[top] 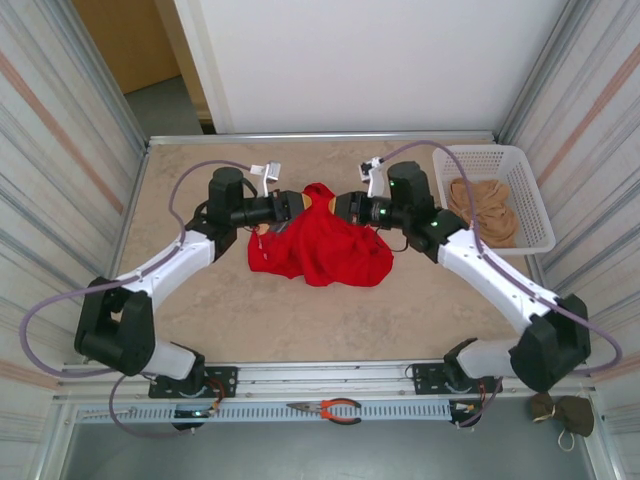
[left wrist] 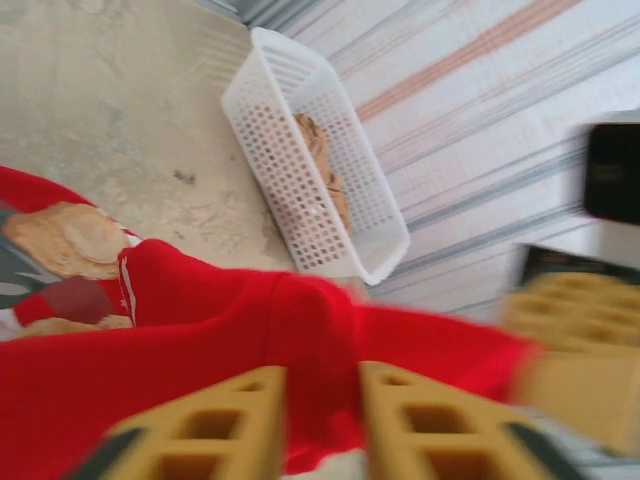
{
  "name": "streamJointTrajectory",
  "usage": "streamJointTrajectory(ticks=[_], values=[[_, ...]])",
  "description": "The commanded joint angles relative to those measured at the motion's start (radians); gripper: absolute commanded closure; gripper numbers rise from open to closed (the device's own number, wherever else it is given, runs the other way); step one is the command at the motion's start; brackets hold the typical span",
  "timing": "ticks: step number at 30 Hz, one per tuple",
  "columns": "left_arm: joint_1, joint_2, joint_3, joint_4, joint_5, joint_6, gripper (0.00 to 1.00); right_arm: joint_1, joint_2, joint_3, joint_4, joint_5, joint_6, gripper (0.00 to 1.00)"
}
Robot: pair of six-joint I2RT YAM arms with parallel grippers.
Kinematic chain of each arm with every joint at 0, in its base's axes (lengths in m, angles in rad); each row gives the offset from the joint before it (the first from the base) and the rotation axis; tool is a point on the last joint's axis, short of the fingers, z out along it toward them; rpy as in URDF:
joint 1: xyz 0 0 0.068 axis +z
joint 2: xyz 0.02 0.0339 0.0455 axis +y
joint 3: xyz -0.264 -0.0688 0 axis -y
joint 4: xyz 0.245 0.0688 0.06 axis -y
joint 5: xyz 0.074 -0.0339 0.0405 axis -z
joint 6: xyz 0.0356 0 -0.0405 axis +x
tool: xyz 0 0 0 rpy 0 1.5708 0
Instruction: Fold the inside-out t-shirt
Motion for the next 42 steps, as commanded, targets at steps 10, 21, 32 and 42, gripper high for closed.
streamJointTrajectory(ticks=[10,21,32,42], values=[[0.025,-0.102,-0.011,-0.182,-0.078,0.159,0.37,0.012,-0.035,0.048,-0.006,0.041,-0.016,1.0],[-0.284,-0.263,-0.118,-0.193,-0.401,0.265,0.36,0.018,0.047,0.018,0.027,0.06,0.004,1.0],[-0.345,-0.069,0.004,-0.156,-0.627,0.298,0.37,0.056,0.048,0.005,0.052,0.072,0.023,1.0],[-0.292,-0.039,0.035,-0.149,-0.589,0.266,1.0,0.029,0.078,0.033,0.051,0.079,0.04,0.88]])
